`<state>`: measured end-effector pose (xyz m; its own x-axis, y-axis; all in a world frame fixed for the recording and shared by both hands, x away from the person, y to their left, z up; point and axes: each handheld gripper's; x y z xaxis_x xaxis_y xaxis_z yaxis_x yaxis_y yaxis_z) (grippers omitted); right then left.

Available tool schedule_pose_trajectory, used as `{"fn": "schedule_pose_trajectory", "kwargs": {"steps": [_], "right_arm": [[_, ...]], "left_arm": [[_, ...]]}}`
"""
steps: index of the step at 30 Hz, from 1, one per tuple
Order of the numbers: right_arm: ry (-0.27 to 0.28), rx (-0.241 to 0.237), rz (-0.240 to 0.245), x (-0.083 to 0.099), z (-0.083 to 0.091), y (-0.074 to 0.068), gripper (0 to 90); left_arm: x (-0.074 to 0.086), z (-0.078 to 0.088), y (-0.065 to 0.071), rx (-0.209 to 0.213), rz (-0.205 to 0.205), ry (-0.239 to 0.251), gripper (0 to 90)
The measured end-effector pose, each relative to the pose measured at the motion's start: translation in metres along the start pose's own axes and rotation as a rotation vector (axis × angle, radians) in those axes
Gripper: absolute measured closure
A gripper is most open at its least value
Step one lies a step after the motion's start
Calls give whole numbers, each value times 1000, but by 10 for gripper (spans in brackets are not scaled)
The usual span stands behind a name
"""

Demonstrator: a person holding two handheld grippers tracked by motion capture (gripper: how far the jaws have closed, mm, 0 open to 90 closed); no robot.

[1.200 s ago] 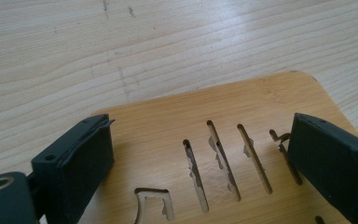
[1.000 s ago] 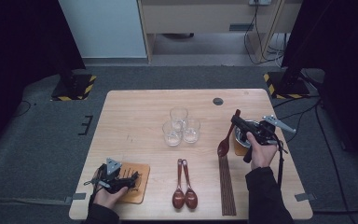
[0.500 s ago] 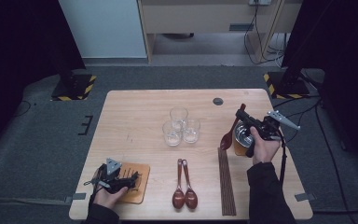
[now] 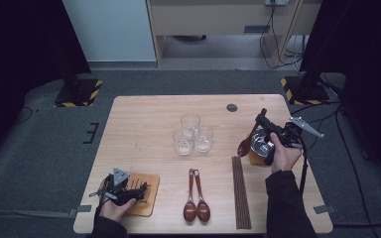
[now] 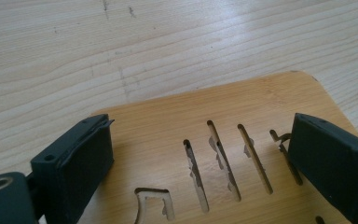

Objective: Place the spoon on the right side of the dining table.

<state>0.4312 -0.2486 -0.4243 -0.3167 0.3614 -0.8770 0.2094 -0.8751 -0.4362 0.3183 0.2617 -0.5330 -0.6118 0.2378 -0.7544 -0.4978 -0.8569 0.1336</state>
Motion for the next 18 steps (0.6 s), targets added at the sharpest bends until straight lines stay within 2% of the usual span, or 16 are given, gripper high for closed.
{"fn": "schedule_pose_trajectory", "kwargs": {"steps": [18], "right_arm": [[58, 52, -43, -6, 0, 14, 849]], "left_arm": [[0, 0, 0, 1, -1, 0, 54]]}}
Point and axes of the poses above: each handheld gripper's, and its own axes: z roughly backward along the jaws, x roughly out of its underside, y roughly to its right, and after that the axes turned 12 degrees about x, right-handed
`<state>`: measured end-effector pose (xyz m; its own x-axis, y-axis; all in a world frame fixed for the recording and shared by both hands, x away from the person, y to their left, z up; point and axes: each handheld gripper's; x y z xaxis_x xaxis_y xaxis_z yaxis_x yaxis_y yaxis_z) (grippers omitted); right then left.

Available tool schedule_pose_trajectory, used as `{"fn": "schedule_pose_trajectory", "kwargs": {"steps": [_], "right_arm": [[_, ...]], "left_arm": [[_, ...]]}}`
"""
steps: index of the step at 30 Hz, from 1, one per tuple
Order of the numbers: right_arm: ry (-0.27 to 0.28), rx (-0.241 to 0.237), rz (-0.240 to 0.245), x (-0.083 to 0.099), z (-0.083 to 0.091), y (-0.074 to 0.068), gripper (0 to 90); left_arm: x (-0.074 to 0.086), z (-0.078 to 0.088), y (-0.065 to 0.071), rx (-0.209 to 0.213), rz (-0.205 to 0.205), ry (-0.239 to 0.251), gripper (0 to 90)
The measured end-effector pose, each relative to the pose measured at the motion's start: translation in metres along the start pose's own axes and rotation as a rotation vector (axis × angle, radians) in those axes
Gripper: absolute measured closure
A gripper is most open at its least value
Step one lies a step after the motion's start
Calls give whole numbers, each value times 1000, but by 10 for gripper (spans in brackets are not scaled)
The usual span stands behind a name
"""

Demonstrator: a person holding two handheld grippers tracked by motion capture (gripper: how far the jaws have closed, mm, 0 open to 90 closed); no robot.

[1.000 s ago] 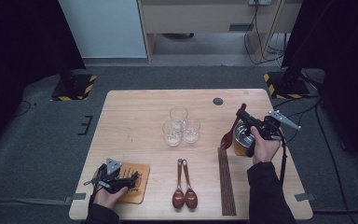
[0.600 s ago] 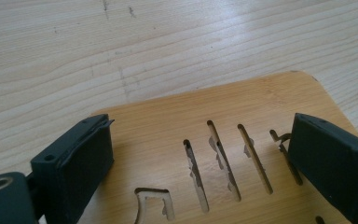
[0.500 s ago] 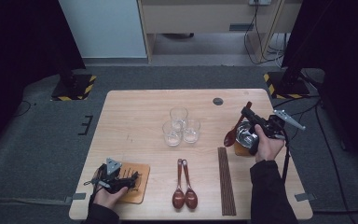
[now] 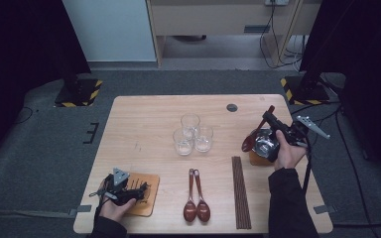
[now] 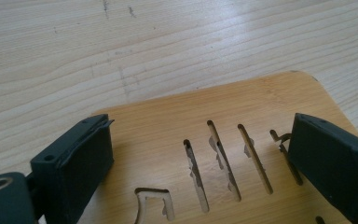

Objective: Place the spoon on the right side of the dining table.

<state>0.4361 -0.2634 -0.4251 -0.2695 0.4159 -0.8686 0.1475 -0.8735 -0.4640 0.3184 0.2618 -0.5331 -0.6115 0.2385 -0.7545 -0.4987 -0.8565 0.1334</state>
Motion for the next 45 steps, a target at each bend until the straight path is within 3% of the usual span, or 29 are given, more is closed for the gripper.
{"fn": "schedule_pose_trajectory", "kwargs": {"steps": [22, 45], "right_arm": [[36, 73, -50, -4, -7, 18, 848], [64, 180, -98, -8, -15, 42, 848]], "left_arm": [[0, 0, 0, 0, 0, 0, 54], [0, 0, 0, 1, -1, -1, 54]]}}
Point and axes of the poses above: each handheld gripper's, and its own axes: z roughly backward along the jaws, x roughly out of its underside, y roughly to its right, and after that the axes turned 12 degrees about x, right-handed
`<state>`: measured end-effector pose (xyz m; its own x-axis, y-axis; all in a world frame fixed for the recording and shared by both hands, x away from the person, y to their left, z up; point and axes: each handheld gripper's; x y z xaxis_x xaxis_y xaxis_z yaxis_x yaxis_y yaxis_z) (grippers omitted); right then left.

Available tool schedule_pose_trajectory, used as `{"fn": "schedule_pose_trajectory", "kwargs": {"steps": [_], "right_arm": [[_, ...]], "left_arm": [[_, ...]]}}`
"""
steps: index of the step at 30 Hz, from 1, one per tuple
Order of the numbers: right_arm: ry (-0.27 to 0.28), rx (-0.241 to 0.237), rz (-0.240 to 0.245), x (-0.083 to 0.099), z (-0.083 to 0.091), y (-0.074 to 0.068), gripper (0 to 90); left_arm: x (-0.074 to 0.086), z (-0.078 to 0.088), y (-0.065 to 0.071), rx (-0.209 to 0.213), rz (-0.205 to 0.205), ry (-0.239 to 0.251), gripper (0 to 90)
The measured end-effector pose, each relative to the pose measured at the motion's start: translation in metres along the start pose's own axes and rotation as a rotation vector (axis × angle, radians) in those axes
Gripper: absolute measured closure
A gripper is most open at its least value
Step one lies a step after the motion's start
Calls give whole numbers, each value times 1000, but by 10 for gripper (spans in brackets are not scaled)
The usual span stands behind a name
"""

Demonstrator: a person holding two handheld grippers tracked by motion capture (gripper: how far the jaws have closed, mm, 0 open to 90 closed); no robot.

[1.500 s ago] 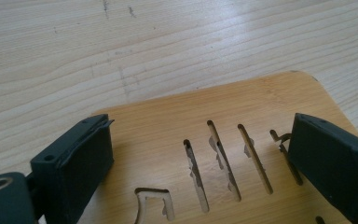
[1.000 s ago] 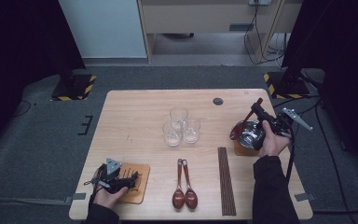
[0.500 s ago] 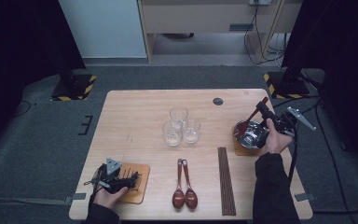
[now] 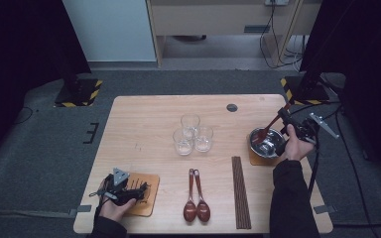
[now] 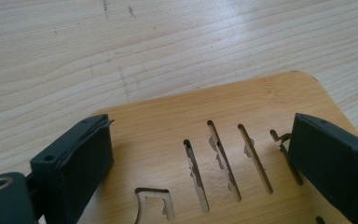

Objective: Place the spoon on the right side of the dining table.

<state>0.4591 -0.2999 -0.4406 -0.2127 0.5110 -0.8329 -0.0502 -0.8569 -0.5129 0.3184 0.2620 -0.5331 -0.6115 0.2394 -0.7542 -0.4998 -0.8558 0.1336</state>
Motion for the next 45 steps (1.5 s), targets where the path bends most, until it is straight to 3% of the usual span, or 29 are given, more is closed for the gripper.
{"fn": "schedule_pose_trajectory", "kwargs": {"steps": [14, 27, 33, 38, 45], "right_arm": [[-47, 85, 50, 7, -11, 8, 846], [-120, 127, 114, 15, -16, 6, 803], [-140, 135, 137, 14, -15, 8, 711], [-180, 128, 169, 14, -14, 11, 572], [-221, 132, 191, 20, -10, 24, 460]], "left_arm": [[0, 0, 0, 1, -1, 0, 54], [0, 0, 0, 1, -2, -1, 54], [0, 0, 0, 1, -2, -1, 54], [0, 0, 0, 1, -2, 0, 53], [0, 0, 0, 0, -2, -1, 53]]}}
Point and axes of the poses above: each handheld gripper's, and its own axes: z roughly backward along the jaws, x roughly out of its underside, y roughly to its right, and after that the axes turned 12 degrees about x, right-handed
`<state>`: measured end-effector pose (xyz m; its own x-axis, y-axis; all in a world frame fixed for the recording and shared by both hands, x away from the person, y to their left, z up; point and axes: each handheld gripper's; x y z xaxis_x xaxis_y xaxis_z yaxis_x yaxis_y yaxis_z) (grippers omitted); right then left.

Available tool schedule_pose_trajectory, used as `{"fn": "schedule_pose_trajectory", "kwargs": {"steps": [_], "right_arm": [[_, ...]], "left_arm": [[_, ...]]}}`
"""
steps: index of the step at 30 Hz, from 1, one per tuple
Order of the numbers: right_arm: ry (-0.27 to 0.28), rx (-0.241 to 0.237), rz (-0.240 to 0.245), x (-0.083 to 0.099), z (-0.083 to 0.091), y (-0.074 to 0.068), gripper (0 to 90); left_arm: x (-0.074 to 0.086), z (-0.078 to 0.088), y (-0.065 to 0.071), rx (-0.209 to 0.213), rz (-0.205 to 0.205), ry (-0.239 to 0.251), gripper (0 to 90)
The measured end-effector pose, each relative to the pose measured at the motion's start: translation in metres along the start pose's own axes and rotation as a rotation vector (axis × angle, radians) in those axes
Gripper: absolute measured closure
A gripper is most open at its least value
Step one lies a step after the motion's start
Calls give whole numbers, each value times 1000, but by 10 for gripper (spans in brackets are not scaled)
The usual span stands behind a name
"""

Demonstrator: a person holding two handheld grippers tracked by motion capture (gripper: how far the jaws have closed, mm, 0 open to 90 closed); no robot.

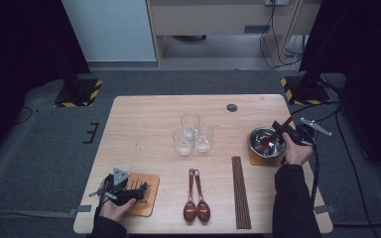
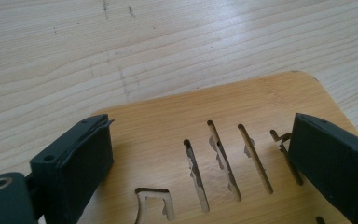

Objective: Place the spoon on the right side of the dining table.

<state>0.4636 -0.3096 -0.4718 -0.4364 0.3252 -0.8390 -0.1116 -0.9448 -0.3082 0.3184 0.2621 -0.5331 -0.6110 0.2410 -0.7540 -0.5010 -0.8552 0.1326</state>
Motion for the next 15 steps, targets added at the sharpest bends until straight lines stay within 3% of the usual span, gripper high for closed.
{"fn": "schedule_pose_trajectory", "kwargs": {"steps": [3, 10, 15], "right_arm": [[-34, 10, 46, 1, 0, 4, 425], [-54, -4, 55, 4, 6, 10, 371], [-75, -4, 94, 8, 9, 14, 344]], "left_arm": [[0, 0, 0, 0, 0, 0, 53], [0, 0, 0, 0, 0, 0, 52], [0, 0, 0, -1, 0, -1, 52]]}}
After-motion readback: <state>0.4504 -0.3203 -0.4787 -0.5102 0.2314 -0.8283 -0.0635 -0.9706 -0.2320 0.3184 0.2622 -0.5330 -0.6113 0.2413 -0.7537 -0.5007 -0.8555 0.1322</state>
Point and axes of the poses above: each handheld gripper's, and its own axes: z roughly backward along the jaws, x roughly out of its underside, y roughly to its right, and after that the axes turned 12 degrees about x, right-handed
